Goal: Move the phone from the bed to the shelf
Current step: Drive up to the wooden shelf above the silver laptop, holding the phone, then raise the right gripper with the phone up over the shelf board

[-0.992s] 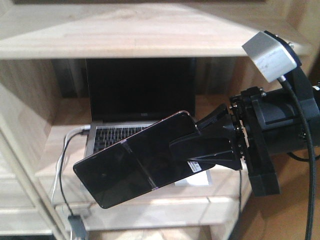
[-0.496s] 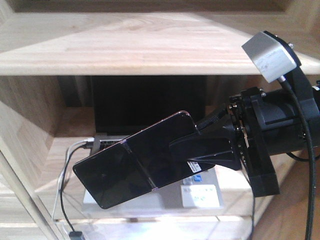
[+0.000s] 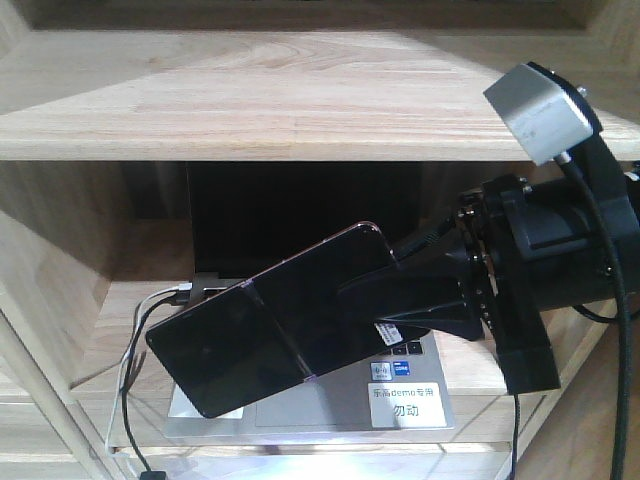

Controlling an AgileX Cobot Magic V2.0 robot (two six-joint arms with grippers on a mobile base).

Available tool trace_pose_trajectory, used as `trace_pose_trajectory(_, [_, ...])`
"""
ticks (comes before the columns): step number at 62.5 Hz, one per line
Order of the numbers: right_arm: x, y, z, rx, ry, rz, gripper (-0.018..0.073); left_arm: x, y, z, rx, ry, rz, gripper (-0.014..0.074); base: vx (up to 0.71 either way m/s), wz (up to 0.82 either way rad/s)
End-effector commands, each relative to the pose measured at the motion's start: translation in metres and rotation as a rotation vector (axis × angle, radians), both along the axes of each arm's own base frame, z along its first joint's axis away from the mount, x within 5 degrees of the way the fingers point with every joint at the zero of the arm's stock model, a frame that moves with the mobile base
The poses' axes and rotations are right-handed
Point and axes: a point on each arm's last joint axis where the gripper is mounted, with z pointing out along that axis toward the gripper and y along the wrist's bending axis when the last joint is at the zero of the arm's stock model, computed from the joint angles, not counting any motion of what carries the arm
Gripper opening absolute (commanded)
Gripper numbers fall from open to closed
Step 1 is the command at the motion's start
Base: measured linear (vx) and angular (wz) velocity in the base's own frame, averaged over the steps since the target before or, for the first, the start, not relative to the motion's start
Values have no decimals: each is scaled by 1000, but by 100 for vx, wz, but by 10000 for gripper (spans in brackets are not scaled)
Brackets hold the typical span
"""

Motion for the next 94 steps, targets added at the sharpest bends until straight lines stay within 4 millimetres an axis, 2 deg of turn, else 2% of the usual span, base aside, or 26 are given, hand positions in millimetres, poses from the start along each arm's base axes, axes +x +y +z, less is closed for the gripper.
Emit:
trace_pose_trajectory(1, [-12, 1, 19, 100, 1, 59, -4, 0, 1, 6, -9, -72, 6, 1, 0, 0])
trace_pose_trajectory(94, [-11, 2, 20, 118, 4, 51, -4, 0, 1, 6, -9, -72, 6, 1, 0, 0])
